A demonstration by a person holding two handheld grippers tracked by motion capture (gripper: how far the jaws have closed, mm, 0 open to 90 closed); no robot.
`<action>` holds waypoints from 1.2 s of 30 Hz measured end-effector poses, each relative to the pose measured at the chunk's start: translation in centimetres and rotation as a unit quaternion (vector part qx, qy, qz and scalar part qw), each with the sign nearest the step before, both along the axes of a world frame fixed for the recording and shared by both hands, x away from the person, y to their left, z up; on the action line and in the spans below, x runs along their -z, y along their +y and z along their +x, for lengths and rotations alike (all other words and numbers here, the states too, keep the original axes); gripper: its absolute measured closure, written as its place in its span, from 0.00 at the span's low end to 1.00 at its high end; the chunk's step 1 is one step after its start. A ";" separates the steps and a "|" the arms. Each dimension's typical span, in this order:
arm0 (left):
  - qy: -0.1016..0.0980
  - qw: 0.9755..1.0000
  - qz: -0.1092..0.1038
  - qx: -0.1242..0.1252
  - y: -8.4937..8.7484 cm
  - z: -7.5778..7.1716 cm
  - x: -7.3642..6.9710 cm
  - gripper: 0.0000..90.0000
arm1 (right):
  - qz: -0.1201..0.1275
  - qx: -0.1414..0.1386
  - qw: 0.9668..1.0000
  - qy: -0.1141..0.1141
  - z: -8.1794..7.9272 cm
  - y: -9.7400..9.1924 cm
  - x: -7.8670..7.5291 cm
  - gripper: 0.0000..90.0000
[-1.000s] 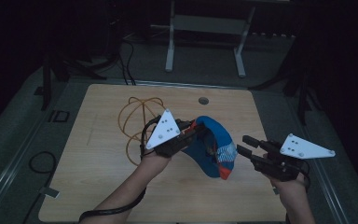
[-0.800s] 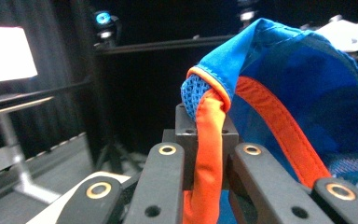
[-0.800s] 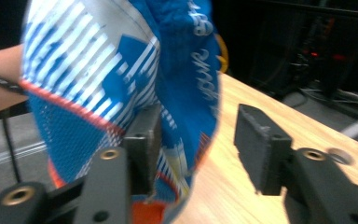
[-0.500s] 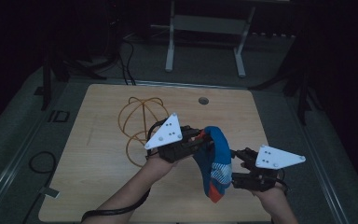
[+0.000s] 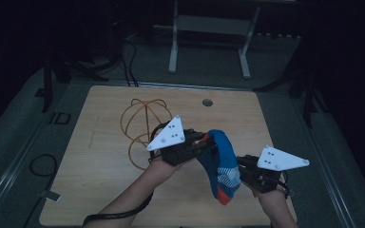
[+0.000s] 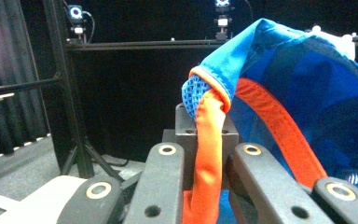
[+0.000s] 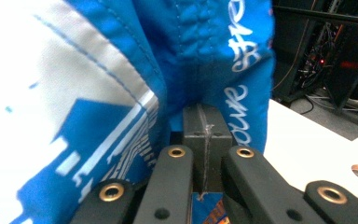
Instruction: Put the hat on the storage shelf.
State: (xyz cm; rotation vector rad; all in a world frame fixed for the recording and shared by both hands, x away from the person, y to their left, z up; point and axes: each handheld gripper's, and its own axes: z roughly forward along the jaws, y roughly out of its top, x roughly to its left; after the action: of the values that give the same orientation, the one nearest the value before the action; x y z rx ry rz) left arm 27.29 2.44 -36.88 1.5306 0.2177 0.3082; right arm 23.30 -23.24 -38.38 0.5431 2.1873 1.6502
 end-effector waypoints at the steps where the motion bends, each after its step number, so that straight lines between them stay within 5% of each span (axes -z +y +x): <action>1: 0.001 1.000 -0.003 0.001 0.0 0.0 0.0 0.96 | -0.001 0.002 1.000 0.001 0.0 -0.1 0.0 1.00; 9: 0.005 0.999 -0.018 0.029 0.4 0.1 0.0 0.96 | -0.006 0.018 1.000 -0.015 -0.2 -0.5 -0.2 1.00; 13: 0.006 0.999 -0.017 0.037 0.4 0.2 0.0 0.96 | -0.005 0.035 0.999 -0.026 -0.2 -0.4 -0.2 0.61; 17: 0.010 0.999 -0.014 0.052 0.1 0.3 0.2 0.96 | 0.003 0.028 1.000 -0.011 0.3 -0.1 -0.2 0.49; 21: 0.012 0.997 -0.005 0.074 -0.3 0.3 0.3 0.96 | 0.001 0.015 1.000 -0.009 0.5 0.2 -0.1 0.54; 26: 0.011 0.997 0.000 0.073 -0.3 0.2 0.3 0.95 | -0.007 0.012 1.000 -0.016 0.3 0.5 0.1 0.98; 36: 0.010 0.998 -0.011 0.069 0.3 0.1 0.2 0.95 | 0.003 0.028 0.999 -0.026 -0.2 -0.1 -0.6 1.00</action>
State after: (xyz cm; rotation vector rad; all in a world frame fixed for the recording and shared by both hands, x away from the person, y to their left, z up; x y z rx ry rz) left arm 27.37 2.71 -37.09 1.5201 0.1294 0.1805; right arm 23.12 -23.33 -37.82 0.5518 2.1116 1.6250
